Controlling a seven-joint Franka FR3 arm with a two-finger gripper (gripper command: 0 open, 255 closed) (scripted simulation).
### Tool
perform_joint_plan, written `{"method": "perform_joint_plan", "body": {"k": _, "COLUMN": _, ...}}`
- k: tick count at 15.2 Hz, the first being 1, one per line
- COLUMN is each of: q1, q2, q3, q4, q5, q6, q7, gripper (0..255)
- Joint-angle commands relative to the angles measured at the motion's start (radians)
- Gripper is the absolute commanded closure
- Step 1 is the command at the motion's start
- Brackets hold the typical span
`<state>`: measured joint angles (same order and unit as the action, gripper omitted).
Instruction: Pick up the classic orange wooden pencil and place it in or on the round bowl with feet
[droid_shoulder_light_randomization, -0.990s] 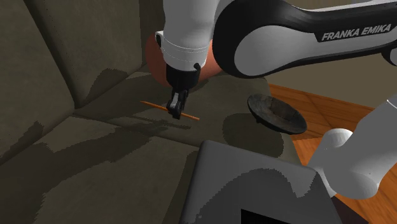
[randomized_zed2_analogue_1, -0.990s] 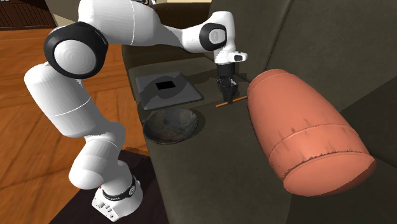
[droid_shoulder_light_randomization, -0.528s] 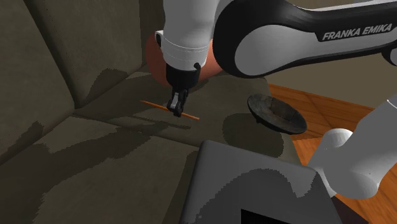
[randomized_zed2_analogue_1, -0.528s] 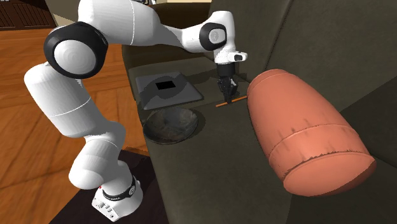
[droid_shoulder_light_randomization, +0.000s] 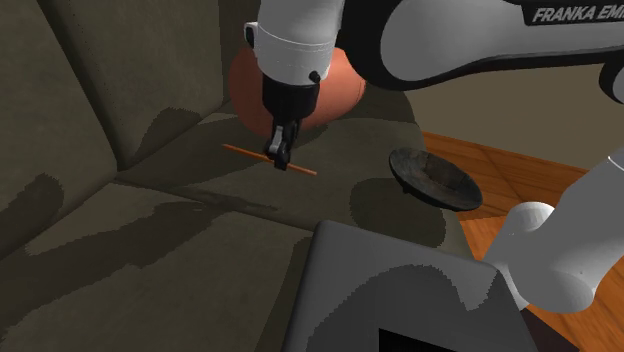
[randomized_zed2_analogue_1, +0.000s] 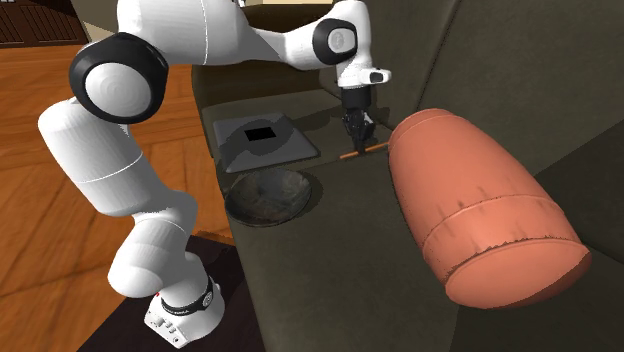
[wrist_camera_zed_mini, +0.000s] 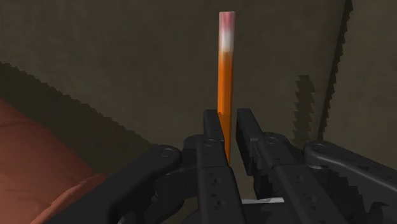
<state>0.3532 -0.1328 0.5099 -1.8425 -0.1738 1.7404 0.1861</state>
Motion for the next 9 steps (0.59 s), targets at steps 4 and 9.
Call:
{"method": "perform_joint_plan", "body": {"k": 4, "q1": -0.001, "q2": 0.009, "q3": 0.001, "q4": 0.075, "q5": -0.003, "q6": -0.067, "q7": -0.01, "gripper": 255}}
{"method": "perform_joint_plan", "body": {"k": 9, "q1": -0.001, "q2": 0.024, "q3": 0.005, "q4": 0.158, "q5": -0.009, "q6": -0.136, "q7": -0.018, "gripper": 255}}
